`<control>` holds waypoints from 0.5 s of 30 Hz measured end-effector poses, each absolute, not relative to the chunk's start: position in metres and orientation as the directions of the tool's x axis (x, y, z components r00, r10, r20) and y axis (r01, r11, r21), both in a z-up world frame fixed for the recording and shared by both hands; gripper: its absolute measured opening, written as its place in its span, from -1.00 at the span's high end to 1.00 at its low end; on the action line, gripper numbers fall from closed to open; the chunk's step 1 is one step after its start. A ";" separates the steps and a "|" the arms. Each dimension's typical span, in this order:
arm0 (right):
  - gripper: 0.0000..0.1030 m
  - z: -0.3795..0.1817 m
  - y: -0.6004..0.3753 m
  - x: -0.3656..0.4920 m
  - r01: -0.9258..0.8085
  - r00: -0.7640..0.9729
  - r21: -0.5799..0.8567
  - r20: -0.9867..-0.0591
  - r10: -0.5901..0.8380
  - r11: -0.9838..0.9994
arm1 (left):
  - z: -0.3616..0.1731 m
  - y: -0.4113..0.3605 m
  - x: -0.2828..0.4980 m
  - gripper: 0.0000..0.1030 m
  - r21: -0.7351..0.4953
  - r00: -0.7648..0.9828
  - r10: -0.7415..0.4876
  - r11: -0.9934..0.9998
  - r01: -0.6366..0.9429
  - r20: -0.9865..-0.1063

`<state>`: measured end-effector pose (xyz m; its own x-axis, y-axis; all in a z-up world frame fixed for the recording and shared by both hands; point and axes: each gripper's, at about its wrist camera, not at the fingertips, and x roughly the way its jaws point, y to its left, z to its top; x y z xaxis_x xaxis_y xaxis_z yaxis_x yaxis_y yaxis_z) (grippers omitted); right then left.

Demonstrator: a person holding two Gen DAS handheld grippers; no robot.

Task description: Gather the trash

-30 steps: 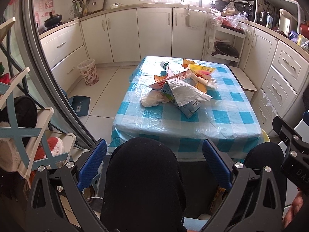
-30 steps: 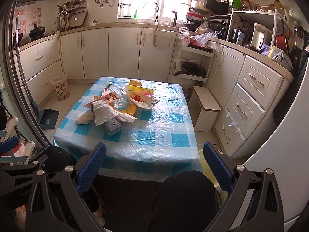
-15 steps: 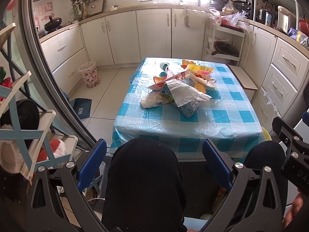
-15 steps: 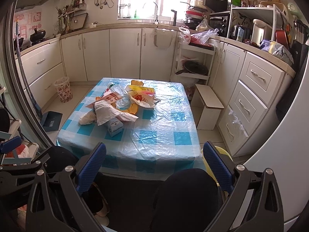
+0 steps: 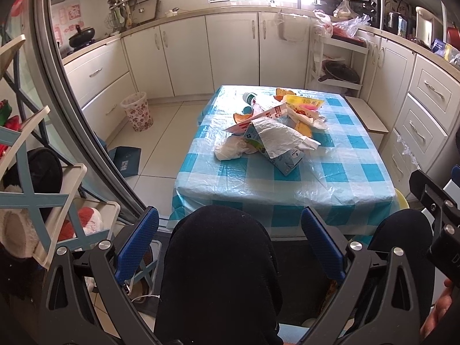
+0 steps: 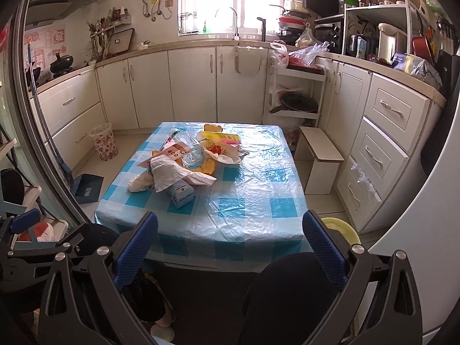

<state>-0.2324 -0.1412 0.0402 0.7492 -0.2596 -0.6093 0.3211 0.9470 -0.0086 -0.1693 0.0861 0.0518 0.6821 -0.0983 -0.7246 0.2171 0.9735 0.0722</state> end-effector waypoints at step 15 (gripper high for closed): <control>-0.88 0.029 -0.138 -0.224 0.289 0.752 0.021 -0.624 -0.213 0.957 | 0.035 0.089 -0.157 -0.85 0.067 0.654 -0.084 0.977 0.203 -0.752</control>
<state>-0.2236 -0.1381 0.0294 0.7517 -0.2131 -0.6241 0.2890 0.9571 0.0214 -0.1572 0.0892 0.0353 0.6539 -0.0842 -0.7519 0.2034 0.9768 0.0675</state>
